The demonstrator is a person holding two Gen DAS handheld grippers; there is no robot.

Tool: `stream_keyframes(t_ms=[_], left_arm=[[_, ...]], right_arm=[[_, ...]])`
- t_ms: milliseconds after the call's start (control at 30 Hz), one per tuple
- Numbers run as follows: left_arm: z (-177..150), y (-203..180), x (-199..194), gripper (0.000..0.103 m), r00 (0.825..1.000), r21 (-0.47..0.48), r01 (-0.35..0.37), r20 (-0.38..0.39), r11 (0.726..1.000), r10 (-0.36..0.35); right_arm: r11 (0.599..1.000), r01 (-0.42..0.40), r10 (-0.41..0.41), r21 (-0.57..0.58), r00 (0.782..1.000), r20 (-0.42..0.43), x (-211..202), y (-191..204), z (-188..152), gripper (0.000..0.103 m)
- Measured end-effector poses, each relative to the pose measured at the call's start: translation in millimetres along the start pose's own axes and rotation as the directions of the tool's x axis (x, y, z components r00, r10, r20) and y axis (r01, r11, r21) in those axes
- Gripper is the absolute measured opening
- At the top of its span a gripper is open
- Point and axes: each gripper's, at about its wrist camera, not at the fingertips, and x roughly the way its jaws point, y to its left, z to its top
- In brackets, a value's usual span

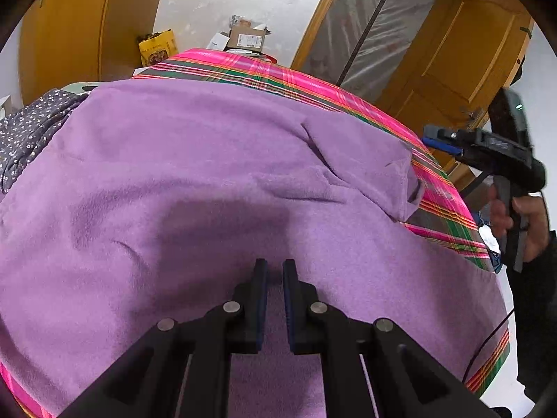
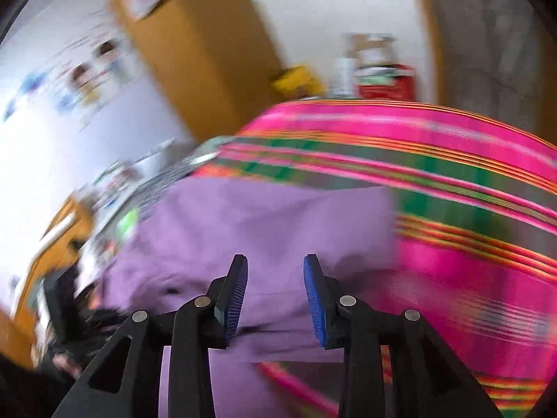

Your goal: Fold clothes

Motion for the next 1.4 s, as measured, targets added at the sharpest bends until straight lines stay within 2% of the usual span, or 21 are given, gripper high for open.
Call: stream_keyframes(t_ms=[100,200,267,400,567,667,733,767,800,933,1100,1267,1400], left_arm=[[-2,2,0,0.009,1.0,-0.005,0.011,0.007,1.0,-0.011],[-1,2,-1,0.009,1.0,-0.007,0.013,0.007,1.0,-0.013],[0,2,-1,0.009,1.0,-0.008,0.014,0.006,1.0,-0.014],[2,2,-1,0.009,1.0,-0.007,0.012,0.008,1.0,-0.012],[0,2,-2,0.009,1.0,-0.012,0.012,0.011,1.0,-0.012],[0,1,-1,0.009,1.0,-0.013,0.008,0.014,1.0,-0.008],[0,0,-1,0.009,1.0,-0.012,0.005,0.014,1.0,-0.005],[0,0,-1,0.009,1.0,-0.013,0.004,0.014,1.0,-0.004],[1,-1,-1,0.009,1.0,-0.013,0.003,0.012,1.0,-0.003],[2,-5,0,0.009,1.0,0.0,-0.018,0.001,1.0,0.018],[3,-11,0,0.009,0.999,0.014,-0.038,-0.01,0.999,0.038],[2,-12,-1,0.009,0.999,0.012,-0.042,-0.01,0.999,0.042],[2,-14,0,0.009,0.999,0.017,-0.041,-0.014,0.999,0.041]], right_arm=[[0.993,0.053,-0.05,0.108,0.998,-0.029,7,-37,-2,0.035],[0.967,-0.007,0.029,0.253,0.996,-0.082,31,-59,-10,0.036],[0.944,-0.07,0.1,0.323,0.992,-0.078,41,-64,-13,0.036],[0.916,-0.149,0.17,0.372,0.985,-0.024,46,-64,-7,0.037],[0.903,-0.185,0.187,0.388,0.982,0.034,51,-63,5,0.037],[0.9,-0.185,0.184,0.395,0.982,0.041,53,-62,11,0.037],[0.911,-0.161,0.159,0.379,0.987,0.037,56,-58,15,0.028],[0.917,-0.148,0.146,0.371,0.989,0.035,57,-57,17,0.015],[0.924,-0.127,0.123,0.36,0.992,0.034,57,-55,18,0.005],[0.939,-0.092,0.067,0.33,0.994,0.087,41,-54,22,0.003],[0.95,-0.02,-0.039,0.312,0.983,0.181,-16,-72,22,0.003],[0.921,0.068,-0.171,0.384,0.955,0.241,-82,-122,6,0.003],[0.879,0.152,-0.293,0.451,0.919,0.263,-134,-170,-10,0.003]])
